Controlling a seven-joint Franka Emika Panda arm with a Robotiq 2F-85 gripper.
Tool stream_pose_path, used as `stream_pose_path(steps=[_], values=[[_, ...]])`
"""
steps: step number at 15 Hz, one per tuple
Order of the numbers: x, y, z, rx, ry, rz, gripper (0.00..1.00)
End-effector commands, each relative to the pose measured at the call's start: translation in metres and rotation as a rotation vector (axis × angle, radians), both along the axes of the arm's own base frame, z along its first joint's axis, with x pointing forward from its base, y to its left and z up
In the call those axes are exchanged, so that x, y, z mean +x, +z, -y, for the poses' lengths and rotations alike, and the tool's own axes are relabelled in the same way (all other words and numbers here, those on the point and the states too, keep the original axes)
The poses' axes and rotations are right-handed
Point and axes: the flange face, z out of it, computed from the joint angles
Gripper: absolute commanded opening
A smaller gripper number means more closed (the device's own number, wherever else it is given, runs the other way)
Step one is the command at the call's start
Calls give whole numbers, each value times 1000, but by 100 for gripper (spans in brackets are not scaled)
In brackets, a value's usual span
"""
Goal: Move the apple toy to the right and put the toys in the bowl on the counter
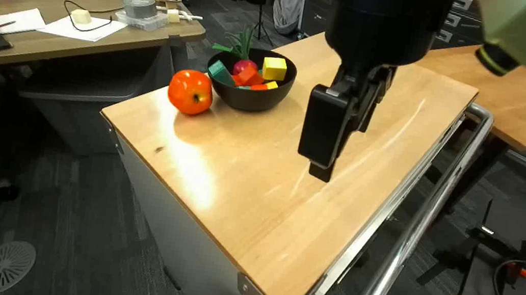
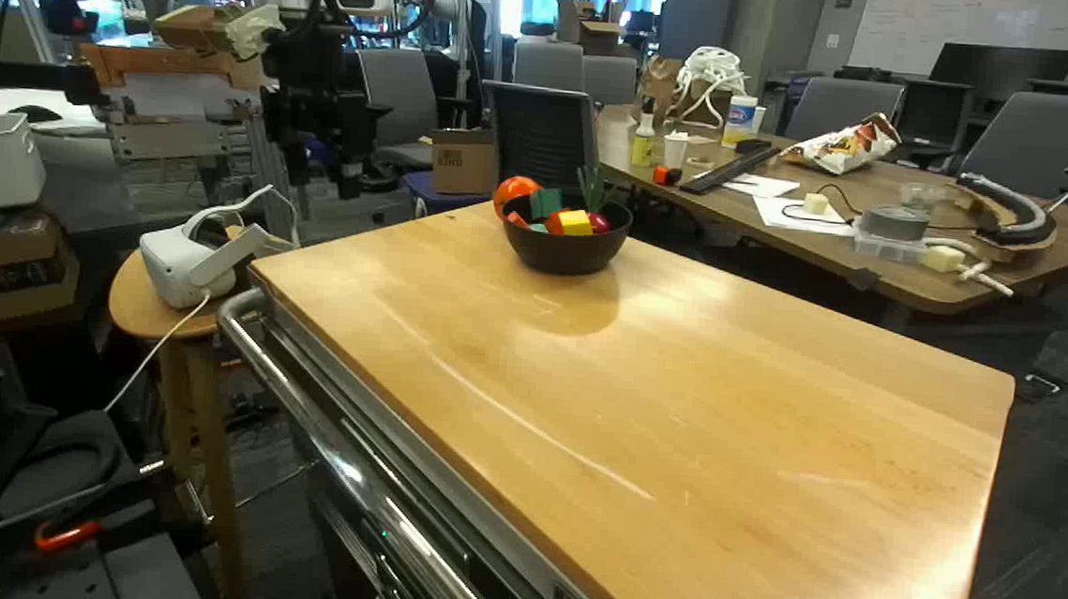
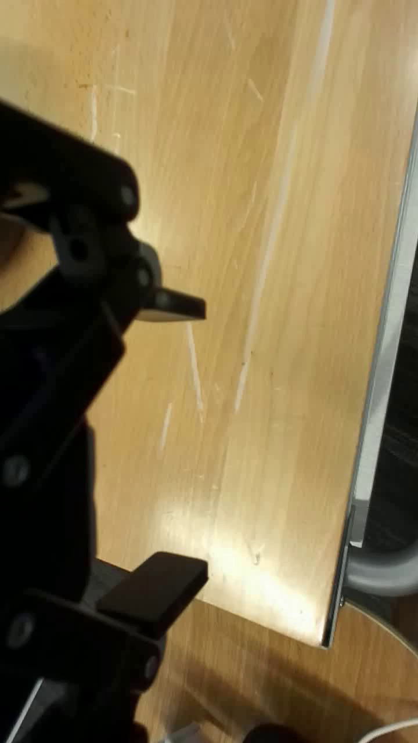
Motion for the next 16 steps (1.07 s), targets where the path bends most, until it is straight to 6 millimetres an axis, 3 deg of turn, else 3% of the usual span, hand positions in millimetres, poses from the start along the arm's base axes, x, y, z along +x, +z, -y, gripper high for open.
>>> stream_pose_path(steps=[1, 9, 12, 16], values=[[1, 2, -1, 2, 0, 4, 100], [4, 7, -2, 6, 1, 14, 100], [6, 37, 7, -4, -87, 170, 100], [19, 105, 9, 54, -183, 325, 100]])
